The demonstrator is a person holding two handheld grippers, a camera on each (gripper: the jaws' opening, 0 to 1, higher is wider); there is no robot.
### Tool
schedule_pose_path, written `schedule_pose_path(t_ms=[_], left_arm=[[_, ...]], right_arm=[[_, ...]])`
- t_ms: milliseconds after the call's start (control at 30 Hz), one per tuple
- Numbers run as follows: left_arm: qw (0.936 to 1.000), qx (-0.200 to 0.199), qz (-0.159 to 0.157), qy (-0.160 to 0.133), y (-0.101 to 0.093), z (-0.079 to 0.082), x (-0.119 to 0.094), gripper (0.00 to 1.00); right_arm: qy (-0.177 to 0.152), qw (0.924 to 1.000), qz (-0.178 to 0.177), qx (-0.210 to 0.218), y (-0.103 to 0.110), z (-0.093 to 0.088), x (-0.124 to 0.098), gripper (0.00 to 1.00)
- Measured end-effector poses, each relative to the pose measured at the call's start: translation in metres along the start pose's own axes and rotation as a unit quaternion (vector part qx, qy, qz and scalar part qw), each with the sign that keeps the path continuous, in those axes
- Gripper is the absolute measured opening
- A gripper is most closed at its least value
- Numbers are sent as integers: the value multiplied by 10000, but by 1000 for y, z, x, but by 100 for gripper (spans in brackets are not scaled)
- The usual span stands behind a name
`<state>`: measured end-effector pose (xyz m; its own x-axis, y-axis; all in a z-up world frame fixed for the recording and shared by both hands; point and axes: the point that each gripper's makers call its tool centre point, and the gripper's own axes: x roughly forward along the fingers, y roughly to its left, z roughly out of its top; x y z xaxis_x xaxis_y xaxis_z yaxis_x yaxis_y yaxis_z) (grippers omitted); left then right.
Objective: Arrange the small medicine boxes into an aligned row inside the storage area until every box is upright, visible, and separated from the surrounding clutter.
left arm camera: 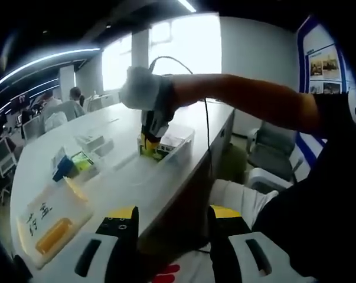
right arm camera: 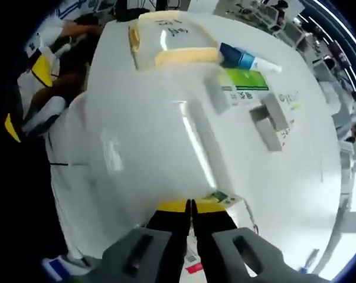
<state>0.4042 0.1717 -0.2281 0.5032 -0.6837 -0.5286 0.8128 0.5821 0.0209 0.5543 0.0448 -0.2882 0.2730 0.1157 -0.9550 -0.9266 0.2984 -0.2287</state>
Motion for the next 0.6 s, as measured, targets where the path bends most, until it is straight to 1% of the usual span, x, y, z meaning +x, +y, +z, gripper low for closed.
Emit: schedule_pose_path(t_ms=[67, 167, 233, 300, 333, 367, 467, 500, 600], left_arm=[[10000, -17, 13, 12, 1, -2, -1, 47], [10000, -21, 0, 10, 0, -2, -1, 46], [10000, -26, 10, 19, 0, -3, -1, 46], [10000, -37, 7, 22, 0, -4, 0, 46], [10000, -44, 1, 26, 0, -4, 1, 46], [10000, -38, -11, 35, -1, -5, 1, 46], [10000, -51, -50, 16, -3, -5, 1, 46], [10000, -61, -41, 9, -2, -5, 2, 46], [10000, -61, -39, 17, -1, -5, 3, 46]], right_arm=[[-32, 9998, 12, -204, 3, -2, 2, 1], [-79, 9997, 128, -197, 8, -4, 3, 2], [-101, 9996, 117, -229, 8, -4, 2, 3], [-101, 9993, 135, -326, 11, -5, 1, 8], [-102, 9992, 253, -283, 16, -6, 0, 9], [-108, 9988, 369, -294, 19, -6, -1, 9], [-61, 9987, 309, -397, 18, -10, -7, 9], [-78, 9984, 326, -452, 14, -9, -7, 9], [-212, 9973, 500, -499, 20, -9, -6, 9]])
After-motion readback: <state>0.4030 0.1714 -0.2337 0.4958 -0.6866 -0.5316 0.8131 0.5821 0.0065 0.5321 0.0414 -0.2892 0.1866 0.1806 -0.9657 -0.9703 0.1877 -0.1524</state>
